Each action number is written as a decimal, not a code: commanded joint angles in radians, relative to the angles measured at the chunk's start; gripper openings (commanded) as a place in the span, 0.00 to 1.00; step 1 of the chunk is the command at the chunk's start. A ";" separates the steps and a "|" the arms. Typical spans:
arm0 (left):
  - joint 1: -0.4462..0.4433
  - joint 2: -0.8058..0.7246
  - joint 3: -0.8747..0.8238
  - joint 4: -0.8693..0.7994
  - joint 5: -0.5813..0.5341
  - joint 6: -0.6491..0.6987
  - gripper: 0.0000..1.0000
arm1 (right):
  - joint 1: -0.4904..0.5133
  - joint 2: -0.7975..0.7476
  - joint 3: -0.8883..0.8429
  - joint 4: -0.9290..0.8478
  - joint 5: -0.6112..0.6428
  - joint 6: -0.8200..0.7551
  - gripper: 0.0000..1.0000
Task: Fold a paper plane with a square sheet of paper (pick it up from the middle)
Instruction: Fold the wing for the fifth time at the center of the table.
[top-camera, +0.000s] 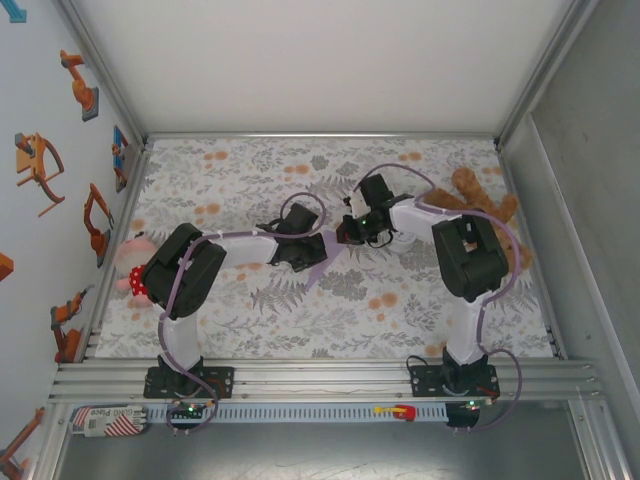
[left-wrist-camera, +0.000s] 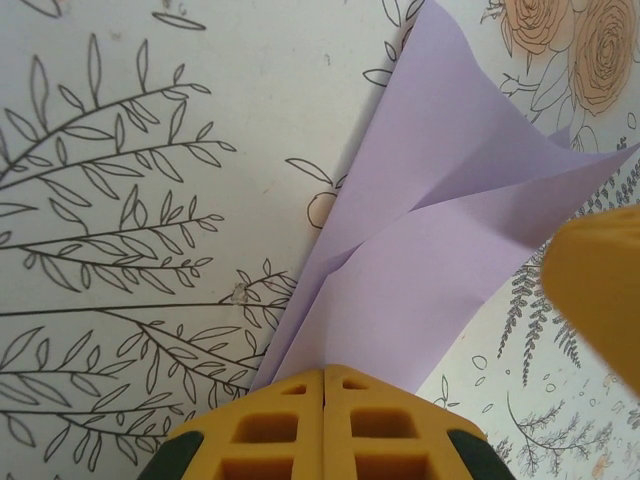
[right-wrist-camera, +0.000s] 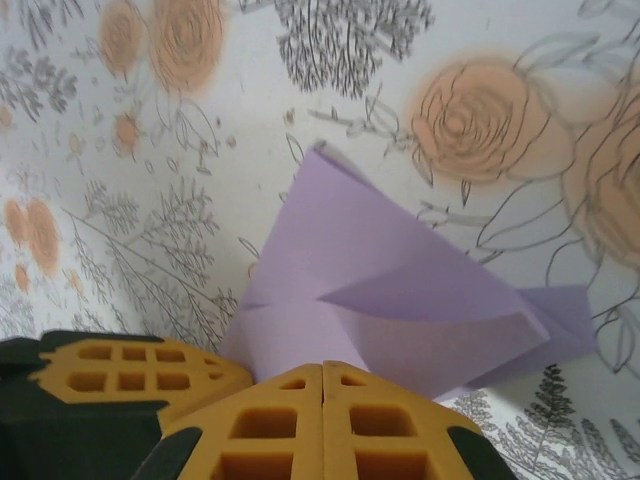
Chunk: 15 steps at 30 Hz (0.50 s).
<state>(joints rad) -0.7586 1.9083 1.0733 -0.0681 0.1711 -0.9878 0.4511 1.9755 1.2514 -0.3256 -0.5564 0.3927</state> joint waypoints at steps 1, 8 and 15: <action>0.002 0.024 -0.019 -0.125 -0.056 -0.020 0.00 | 0.003 0.029 0.003 0.000 -0.054 -0.047 0.02; 0.002 0.024 -0.017 -0.152 -0.063 -0.022 0.00 | -0.001 0.089 0.032 -0.012 -0.025 -0.056 0.01; 0.002 0.029 -0.025 -0.195 -0.084 -0.012 0.00 | -0.056 0.130 0.055 0.006 0.026 -0.046 0.00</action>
<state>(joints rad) -0.7597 1.9083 1.0756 -0.0822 0.1635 -0.9985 0.4366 2.0575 1.2812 -0.3286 -0.6079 0.3614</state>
